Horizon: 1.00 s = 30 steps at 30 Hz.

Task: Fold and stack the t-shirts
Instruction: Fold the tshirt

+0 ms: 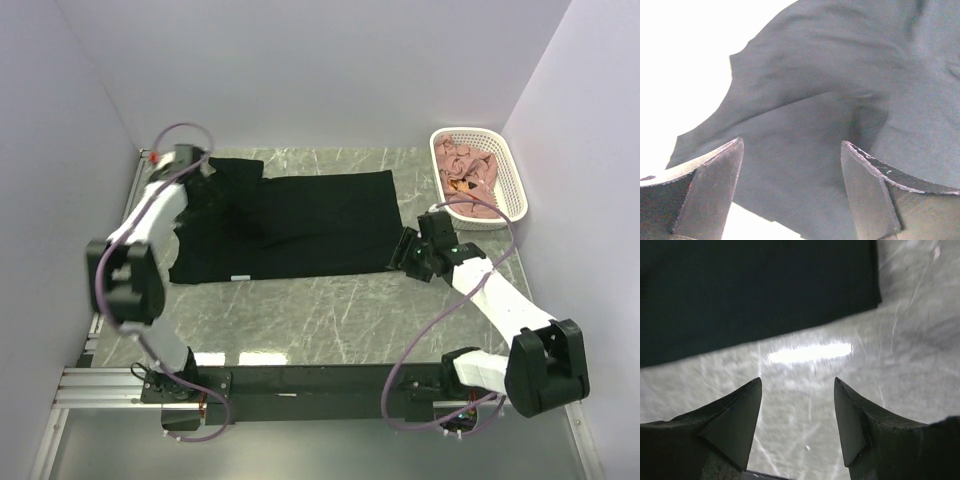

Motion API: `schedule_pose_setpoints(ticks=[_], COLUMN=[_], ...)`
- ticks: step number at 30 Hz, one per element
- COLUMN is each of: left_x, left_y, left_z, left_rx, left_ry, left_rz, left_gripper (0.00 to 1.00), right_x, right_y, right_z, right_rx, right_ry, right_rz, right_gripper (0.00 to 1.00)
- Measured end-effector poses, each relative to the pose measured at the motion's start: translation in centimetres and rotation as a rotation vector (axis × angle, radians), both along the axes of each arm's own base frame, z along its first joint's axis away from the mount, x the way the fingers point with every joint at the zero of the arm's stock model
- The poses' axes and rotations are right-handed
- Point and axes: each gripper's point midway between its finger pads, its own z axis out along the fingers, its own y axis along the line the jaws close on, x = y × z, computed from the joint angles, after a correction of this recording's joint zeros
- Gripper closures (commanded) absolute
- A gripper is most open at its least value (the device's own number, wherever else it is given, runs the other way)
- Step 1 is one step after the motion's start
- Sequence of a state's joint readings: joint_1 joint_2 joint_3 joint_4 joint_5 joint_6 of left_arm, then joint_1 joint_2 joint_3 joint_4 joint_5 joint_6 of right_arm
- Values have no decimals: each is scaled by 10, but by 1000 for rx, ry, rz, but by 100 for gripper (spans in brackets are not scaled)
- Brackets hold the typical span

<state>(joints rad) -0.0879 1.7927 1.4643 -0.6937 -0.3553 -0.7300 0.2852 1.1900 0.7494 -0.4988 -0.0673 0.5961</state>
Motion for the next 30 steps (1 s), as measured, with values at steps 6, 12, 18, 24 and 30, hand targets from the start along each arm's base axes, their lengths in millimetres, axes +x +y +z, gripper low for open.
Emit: schedule_pose_setpoints(ticks=[6,12,18,24,30], left_x=[-86,-146,-191,-179,-170], left_y=[60,64,69,61,58], left_z=[21,-15,-70,-82,-89], left_rx=[-85,-187,-310,-399,-430], left_ry=[-88,-63,33,21,15], left_rz=[174,234,329,300,284], left_gripper=[19,12,9,11,16], right_x=[30,37,27,36,48], right_y=[-11,-31,-40,-41,-42], right_z=[0,-23,-51,-54,-54], right_rx=[127,237,327,397,444], right_ry=[-25,0,54,35,9], right_rz=[-116,-236,-314,-344,-358], right_gripper=[31,28,28,28,31])
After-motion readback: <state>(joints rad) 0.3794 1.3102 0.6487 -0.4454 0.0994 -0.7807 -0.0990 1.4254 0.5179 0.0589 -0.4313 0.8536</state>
